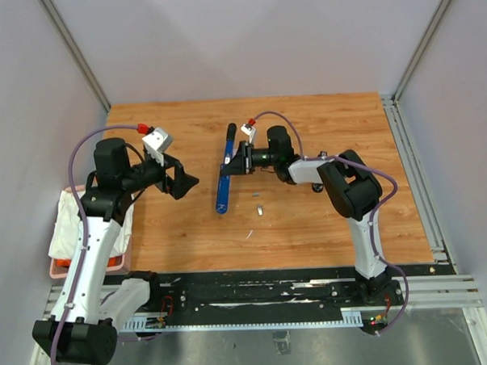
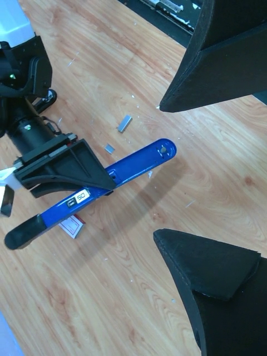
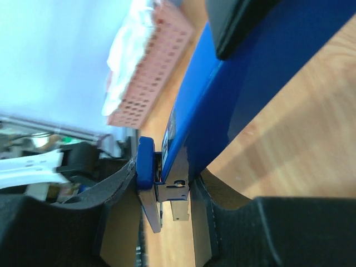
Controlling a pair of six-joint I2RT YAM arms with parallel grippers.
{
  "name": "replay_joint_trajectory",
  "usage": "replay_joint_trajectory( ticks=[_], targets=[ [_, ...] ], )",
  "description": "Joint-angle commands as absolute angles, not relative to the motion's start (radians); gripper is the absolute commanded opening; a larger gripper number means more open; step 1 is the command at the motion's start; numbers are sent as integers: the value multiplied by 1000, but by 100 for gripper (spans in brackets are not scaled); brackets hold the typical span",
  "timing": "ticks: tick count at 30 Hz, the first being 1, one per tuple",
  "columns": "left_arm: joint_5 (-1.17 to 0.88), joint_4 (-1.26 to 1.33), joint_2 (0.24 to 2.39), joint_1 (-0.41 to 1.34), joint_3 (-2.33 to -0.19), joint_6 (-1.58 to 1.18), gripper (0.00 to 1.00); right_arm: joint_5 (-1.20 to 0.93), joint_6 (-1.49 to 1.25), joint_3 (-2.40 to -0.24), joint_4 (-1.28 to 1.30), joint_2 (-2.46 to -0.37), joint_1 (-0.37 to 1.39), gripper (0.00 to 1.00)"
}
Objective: Unload the staples from the stapler
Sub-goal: Unload the staple at the center of the board.
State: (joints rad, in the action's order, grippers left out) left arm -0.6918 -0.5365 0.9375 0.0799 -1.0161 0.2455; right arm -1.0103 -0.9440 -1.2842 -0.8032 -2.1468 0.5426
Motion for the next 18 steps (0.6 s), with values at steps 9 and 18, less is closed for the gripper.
replay_joint_trajectory(
  ticks=[9, 18],
  targets=[
    [-712, -502, 926, 73, -999, 238, 98, -868, -579, -1314, -399, -2165, 512, 8],
    [-715, -494, 925, 74, -991, 232, 98, -988, -1005, -1275, -803, -2081, 509, 13]
  ],
)
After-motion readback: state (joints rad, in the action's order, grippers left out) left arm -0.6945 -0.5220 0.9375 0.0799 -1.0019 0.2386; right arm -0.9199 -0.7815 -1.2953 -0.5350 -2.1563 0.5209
